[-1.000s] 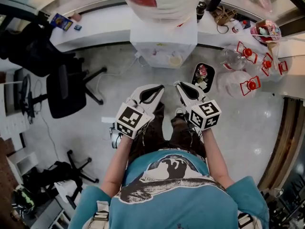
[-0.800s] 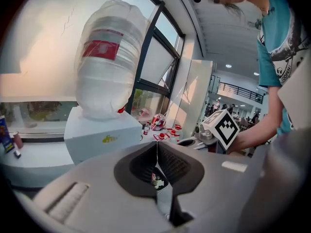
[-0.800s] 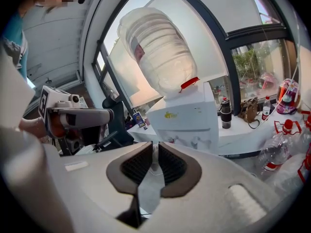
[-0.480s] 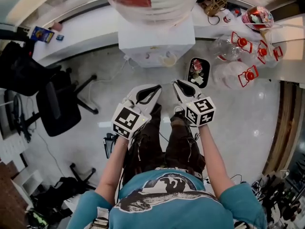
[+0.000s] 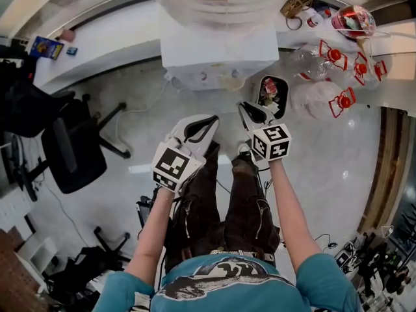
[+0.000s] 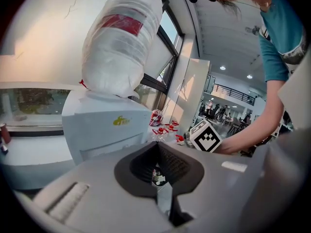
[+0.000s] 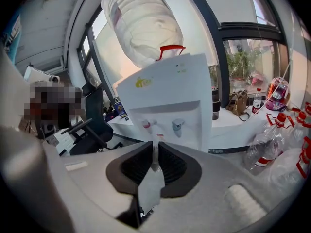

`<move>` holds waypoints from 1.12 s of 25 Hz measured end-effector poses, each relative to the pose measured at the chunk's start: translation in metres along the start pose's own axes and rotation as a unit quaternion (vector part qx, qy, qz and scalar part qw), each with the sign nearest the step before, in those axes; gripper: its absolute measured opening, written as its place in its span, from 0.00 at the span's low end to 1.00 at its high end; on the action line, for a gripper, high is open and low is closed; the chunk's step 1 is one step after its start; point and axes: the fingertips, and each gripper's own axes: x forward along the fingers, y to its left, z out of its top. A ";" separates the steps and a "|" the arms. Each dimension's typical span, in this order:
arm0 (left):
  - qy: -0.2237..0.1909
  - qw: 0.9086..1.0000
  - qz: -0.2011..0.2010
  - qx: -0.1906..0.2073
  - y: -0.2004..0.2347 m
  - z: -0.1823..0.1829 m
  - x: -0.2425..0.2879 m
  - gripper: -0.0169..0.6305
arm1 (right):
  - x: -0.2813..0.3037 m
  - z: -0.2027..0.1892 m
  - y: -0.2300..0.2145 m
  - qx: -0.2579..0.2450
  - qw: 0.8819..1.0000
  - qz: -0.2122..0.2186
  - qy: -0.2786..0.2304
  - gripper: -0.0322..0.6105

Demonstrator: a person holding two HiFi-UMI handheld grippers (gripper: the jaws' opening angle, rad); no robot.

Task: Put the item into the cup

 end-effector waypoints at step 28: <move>0.009 0.999 -0.005 -0.033 0.011 -0.032 0.000 0.05 | 0.125 -0.041 -0.091 -0.038 0.993 -0.092 0.066 0.11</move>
